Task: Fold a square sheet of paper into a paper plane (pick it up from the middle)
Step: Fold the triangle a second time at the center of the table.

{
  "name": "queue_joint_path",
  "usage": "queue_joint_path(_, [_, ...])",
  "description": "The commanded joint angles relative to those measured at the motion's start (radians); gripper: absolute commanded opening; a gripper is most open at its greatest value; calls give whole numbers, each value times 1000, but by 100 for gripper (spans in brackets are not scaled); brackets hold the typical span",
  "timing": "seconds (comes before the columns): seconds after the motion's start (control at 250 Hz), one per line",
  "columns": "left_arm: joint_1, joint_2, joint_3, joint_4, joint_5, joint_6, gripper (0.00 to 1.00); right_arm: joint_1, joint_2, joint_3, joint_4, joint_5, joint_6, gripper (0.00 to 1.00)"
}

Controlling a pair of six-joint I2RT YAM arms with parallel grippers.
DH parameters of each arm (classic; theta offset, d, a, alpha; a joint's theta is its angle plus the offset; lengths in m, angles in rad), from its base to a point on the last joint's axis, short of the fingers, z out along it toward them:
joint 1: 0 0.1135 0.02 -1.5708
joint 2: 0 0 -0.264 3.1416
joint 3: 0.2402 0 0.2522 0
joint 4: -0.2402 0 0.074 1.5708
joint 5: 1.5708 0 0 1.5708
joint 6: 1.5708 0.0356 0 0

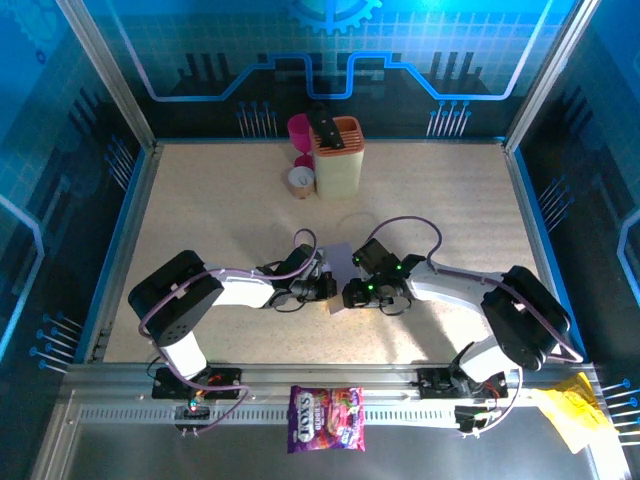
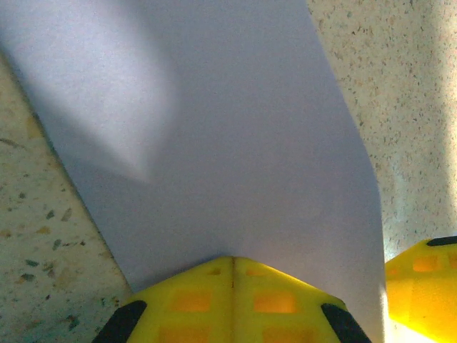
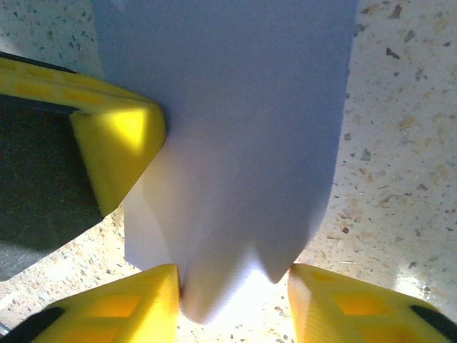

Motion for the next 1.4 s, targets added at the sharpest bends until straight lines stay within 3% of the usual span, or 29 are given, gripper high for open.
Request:
queue_joint_path(0.0, [-4,48,-41,-112,8,3,0,11,-24,22,-30,14,7,51])
queue_joint_path(1.394, [-4,53,-41,-118,6,2,0,-26,-144,-40,73,-70,98,53])
